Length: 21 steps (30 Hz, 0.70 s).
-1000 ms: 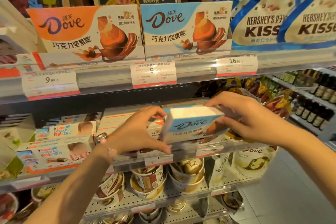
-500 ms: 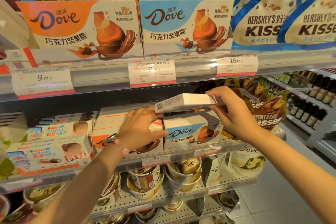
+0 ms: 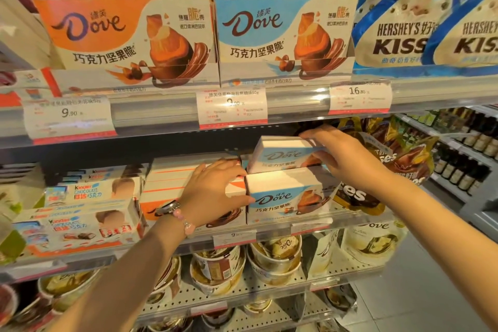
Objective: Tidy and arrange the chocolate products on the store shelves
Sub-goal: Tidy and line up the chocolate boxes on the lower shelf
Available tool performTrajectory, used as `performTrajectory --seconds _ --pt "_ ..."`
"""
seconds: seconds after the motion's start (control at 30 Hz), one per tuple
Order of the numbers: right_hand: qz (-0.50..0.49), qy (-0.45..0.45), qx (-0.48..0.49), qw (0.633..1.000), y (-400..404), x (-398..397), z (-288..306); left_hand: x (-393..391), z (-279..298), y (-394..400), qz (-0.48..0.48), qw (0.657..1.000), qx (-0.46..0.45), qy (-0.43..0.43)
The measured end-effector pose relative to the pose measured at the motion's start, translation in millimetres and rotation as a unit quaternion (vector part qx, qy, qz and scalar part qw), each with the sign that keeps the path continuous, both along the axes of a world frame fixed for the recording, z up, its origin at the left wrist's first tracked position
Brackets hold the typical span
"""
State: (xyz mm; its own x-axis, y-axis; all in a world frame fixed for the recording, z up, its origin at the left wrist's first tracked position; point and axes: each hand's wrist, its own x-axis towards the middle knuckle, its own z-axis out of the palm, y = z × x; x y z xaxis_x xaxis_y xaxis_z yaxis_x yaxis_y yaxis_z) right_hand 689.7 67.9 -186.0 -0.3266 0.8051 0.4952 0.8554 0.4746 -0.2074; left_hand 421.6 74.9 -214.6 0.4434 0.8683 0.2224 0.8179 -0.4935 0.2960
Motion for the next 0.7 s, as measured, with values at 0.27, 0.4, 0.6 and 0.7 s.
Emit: performTrajectory --seconds 0.27,0.4,0.6,0.7 --pt "0.016 -0.066 -0.054 0.996 9 -22 -11 1 2 -4 0.038 0.997 -0.047 -0.055" --pt "0.045 -0.078 -0.107 0.99 20 -26 -23 1 2 -5 0.022 0.999 -0.043 -0.005" --pt "0.057 -0.054 -0.152 0.985 22 -23 -24 1 0 1 0.04 0.991 -0.051 0.12" --pt "0.038 -0.047 -0.134 0.989 26 -25 -24 1 2 1 0.05 0.986 -0.046 0.153"
